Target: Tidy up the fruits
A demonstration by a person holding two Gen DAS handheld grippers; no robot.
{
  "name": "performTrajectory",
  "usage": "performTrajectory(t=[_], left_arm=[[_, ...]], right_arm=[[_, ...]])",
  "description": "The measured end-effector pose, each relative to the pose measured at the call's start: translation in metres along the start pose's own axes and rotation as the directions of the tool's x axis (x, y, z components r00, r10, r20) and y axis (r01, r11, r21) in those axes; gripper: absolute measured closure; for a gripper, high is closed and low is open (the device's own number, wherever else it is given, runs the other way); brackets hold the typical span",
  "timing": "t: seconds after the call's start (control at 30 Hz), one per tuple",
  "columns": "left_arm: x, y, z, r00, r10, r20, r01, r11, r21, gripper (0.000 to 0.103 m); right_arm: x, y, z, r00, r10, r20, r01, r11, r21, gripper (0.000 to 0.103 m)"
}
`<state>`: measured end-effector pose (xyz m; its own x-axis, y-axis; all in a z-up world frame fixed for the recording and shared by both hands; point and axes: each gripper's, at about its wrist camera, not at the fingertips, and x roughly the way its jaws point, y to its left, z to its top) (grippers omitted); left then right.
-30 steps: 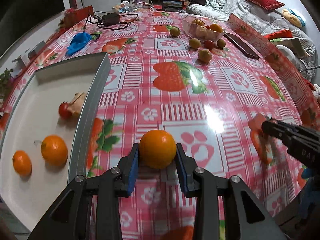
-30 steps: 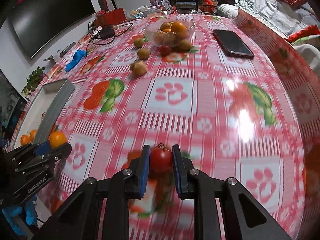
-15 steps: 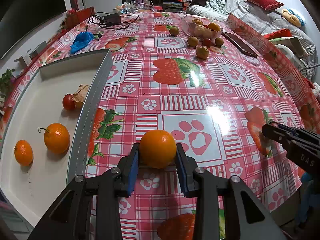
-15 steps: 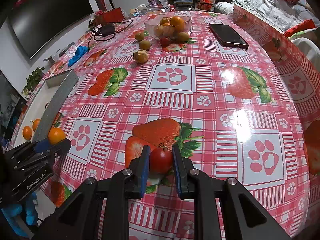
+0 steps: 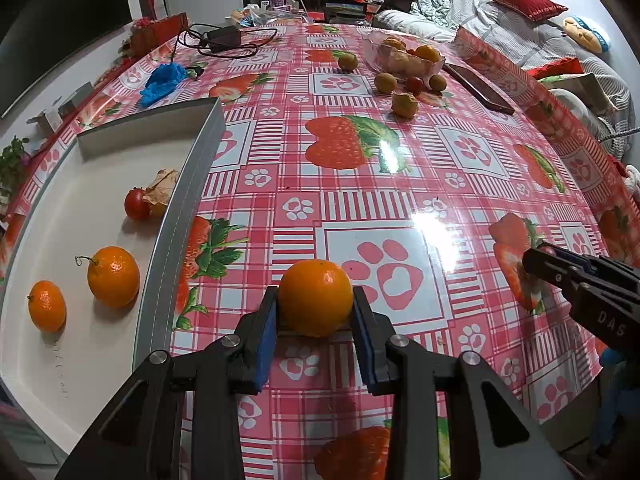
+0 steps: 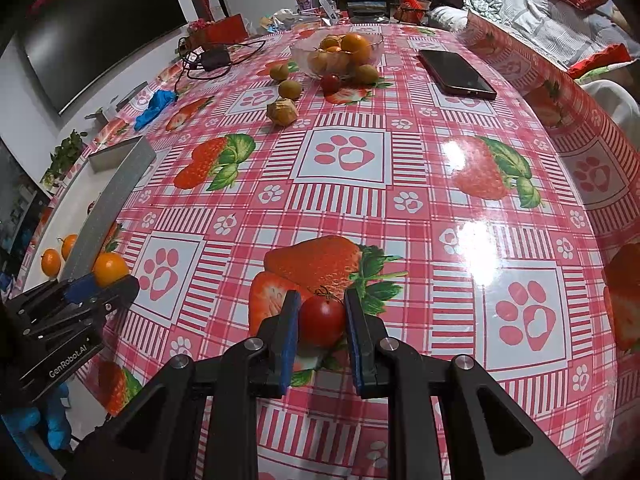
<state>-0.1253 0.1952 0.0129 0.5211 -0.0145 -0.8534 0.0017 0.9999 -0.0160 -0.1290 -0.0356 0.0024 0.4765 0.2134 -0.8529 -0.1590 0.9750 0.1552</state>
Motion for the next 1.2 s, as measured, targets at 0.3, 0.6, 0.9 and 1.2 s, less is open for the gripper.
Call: performTrajectory(t=[0.3,0.6,0.9,1.2], left_arm=[[0.0002,-0.0001,-0.0001,1.000,-0.001,0.000,0.001,1.000,-0.001,0.065],[0.0003,-0.0002,-0.0005,1.000,-0.001,0.000,0.001,1.000,-0.001,0.066],[0.0004,-0.0002,-0.0007,1.000,0.001,0.001,-0.001,1.000,0.000,0.065],[0.0006,-0.0003,-0.0002,1.000,0.001,0.000,-0.001,1.000,0.002,0.065]], right_arm=[[-0.0001,0.0008,-0.0001,1.000,-0.001,0.000,0.001,1.000,0.001,0.080],[-0.0002,0.0011,-0.0005,1.000,-0.005,0.001,0.005,1.000,-0.002,0.080],[-0.0003,0.0016,-0.0004,1.000,-0.006,0.002,0.006,1.000,-0.003,0.080],[-0.0007,0.0014,-0.0011,1.000,-0.006,0.003,0.006,1.000,-0.006,0.080]])
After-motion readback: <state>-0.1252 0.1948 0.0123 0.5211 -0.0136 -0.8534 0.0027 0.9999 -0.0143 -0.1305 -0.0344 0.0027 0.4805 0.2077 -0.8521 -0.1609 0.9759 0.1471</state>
